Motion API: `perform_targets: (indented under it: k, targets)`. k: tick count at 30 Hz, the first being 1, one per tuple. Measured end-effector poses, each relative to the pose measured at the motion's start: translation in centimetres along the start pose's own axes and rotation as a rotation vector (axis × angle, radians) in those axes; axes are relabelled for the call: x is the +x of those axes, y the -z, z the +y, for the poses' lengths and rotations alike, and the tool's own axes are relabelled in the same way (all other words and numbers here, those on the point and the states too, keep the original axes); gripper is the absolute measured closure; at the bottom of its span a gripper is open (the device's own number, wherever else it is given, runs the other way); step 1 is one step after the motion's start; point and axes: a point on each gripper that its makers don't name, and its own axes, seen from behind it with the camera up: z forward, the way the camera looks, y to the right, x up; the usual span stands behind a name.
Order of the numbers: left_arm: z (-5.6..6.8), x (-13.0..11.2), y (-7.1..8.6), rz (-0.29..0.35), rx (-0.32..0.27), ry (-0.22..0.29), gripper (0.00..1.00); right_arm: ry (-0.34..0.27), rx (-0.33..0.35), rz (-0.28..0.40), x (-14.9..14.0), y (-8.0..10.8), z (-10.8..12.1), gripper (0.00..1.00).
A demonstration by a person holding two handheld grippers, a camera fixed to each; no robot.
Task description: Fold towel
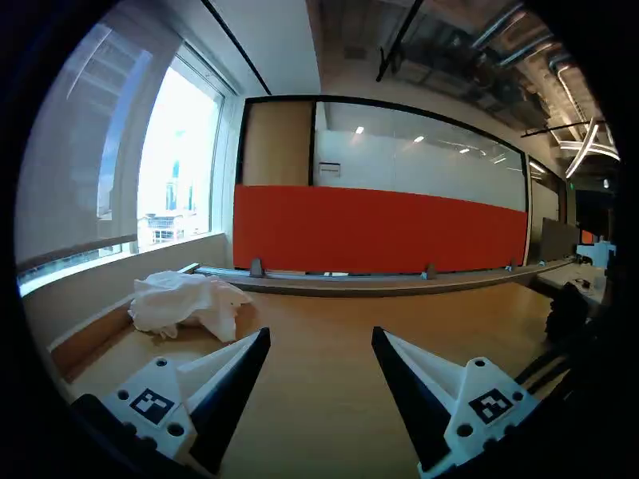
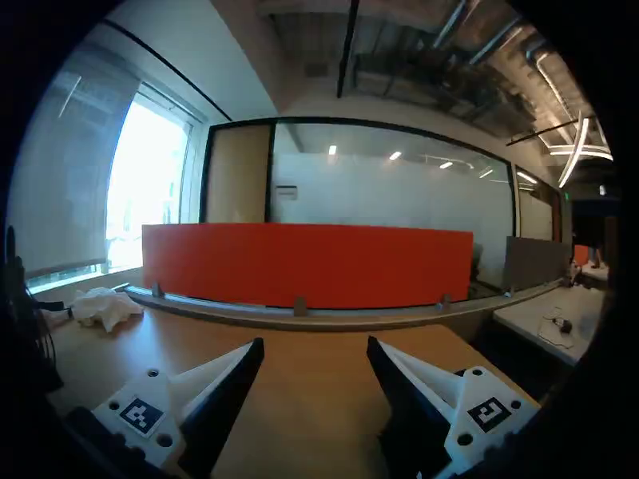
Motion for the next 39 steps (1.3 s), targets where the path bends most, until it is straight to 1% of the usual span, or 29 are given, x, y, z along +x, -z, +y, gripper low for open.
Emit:
perform_targets:
  k: [3,6,9,12,15,18,24,30,36,39]
  targets:
    - [-0.1,-1.2,-0.1,0.007,0.007,-0.012,0.06,-0.008,0.002,-0.006,-0.7,0.1,-0.1,0.0]
    - [-0.2,-1.9,-0.1,0.017,0.012,-0.011,0.06,-0.029,0.01,-0.009,-1.0,0.2,-0.3,0.0]
    - [-0.3,-2.2,-0.2,0.032,0.017,-0.013,0.06,-0.045,0.018,-0.008,-1.0,0.2,-0.5,0.0]
    - [-0.3,-2.4,-0.3,0.049,0.025,-0.025,0.06,-0.054,0.02,-0.008,-1.0,0.0,-0.6,0.0]
    - [-0.4,-2.8,-0.3,0.057,0.033,-0.042,0.06,-0.053,0.02,-0.005,-0.8,-0.2,-0.5,0.0]
    - [-0.5,-3.2,-0.2,0.065,0.04,-0.047,0.06,-0.045,0.014,0.003,-0.6,-0.5,-0.3,0.0]
    - [-0.5,-4.2,-0.4,0.081,0.046,-0.034,0.06,-0.042,0.016,0.013,-0.5,-0.7,-0.2,0.0]
    - [-0.4,-5.2,-0.7,0.087,0.05,-0.036,0.06,-0.035,0.019,0.014,-1.3,-0.6,0.0,0.0]
    - [-0.4,-5.2,-0.6,0.106,0.046,-0.015,0.06,-0.04,0.019,0.03,-1.2,-0.6,0.3,0.0]
    - [-0.8,-5.5,-0.7,0.109,0.05,-0.013,0.06,-0.043,0.019,0.034,-1.3,-0.7,0.4,0.0]
